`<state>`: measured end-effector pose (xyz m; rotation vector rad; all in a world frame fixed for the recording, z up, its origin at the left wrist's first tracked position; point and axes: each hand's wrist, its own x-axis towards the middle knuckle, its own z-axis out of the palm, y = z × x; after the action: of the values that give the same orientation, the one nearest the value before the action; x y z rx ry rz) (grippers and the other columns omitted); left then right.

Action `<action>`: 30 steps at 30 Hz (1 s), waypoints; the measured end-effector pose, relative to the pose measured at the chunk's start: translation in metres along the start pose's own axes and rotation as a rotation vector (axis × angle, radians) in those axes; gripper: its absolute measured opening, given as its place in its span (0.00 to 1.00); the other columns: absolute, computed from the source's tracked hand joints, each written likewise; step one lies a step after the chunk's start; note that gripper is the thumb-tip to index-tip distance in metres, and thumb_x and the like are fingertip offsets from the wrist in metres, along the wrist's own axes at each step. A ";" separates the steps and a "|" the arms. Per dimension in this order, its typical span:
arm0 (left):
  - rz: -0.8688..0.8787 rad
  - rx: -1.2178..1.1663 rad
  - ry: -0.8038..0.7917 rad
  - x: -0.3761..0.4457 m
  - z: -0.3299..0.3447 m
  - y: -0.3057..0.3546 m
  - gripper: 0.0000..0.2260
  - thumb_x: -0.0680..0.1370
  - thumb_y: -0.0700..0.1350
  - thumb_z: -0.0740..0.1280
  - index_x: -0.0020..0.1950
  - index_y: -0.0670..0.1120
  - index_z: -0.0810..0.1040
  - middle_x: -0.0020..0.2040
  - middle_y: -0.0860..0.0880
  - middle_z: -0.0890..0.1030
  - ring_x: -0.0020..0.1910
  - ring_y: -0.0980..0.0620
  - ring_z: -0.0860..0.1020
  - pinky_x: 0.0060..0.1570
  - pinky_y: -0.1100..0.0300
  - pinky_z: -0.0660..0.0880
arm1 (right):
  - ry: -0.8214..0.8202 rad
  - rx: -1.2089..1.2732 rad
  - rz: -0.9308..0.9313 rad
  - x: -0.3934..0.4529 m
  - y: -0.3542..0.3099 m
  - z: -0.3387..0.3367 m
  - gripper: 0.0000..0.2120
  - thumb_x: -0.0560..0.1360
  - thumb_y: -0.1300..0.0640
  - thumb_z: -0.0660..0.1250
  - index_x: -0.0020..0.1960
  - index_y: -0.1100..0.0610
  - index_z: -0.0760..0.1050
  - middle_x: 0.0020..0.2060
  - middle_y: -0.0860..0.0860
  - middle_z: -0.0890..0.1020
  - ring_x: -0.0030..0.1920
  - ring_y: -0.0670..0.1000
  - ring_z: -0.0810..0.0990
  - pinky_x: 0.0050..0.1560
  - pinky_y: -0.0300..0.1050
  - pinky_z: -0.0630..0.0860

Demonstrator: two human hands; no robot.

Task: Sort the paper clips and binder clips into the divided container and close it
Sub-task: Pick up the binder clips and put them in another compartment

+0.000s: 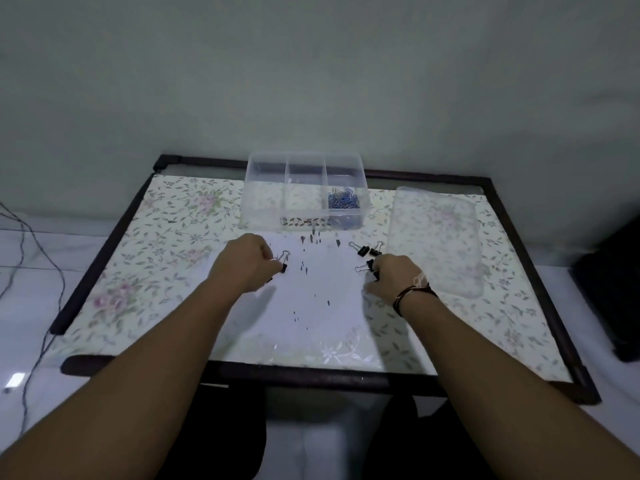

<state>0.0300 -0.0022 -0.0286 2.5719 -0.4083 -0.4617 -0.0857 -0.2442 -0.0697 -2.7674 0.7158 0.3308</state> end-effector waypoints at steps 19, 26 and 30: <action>0.192 0.409 -0.145 0.034 0.025 -0.030 0.10 0.75 0.36 0.67 0.54 0.48 0.79 0.50 0.49 0.76 0.49 0.46 0.76 0.41 0.56 0.71 | -0.139 -0.327 -0.306 -0.005 -0.007 0.011 0.10 0.72 0.66 0.62 0.51 0.57 0.73 0.52 0.55 0.75 0.48 0.58 0.78 0.40 0.45 0.71; 0.202 0.488 -0.170 0.045 0.031 -0.032 0.06 0.73 0.39 0.67 0.49 0.46 0.78 0.49 0.48 0.79 0.47 0.46 0.79 0.42 0.54 0.77 | -0.232 -0.067 -0.209 0.000 -0.005 0.001 0.10 0.73 0.61 0.64 0.52 0.60 0.81 0.47 0.57 0.83 0.48 0.58 0.81 0.41 0.44 0.73; 0.171 0.501 -0.167 0.048 0.033 -0.028 0.04 0.70 0.40 0.65 0.44 0.45 0.75 0.40 0.47 0.79 0.38 0.47 0.79 0.34 0.56 0.76 | -0.141 0.498 -0.040 0.000 0.002 -0.028 0.05 0.75 0.61 0.65 0.43 0.58 0.80 0.38 0.55 0.84 0.39 0.57 0.83 0.40 0.47 0.79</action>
<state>0.0661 -0.0100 -0.0821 2.9457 -0.8933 -0.5718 -0.0823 -0.2544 -0.0433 -2.2605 0.6078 0.2892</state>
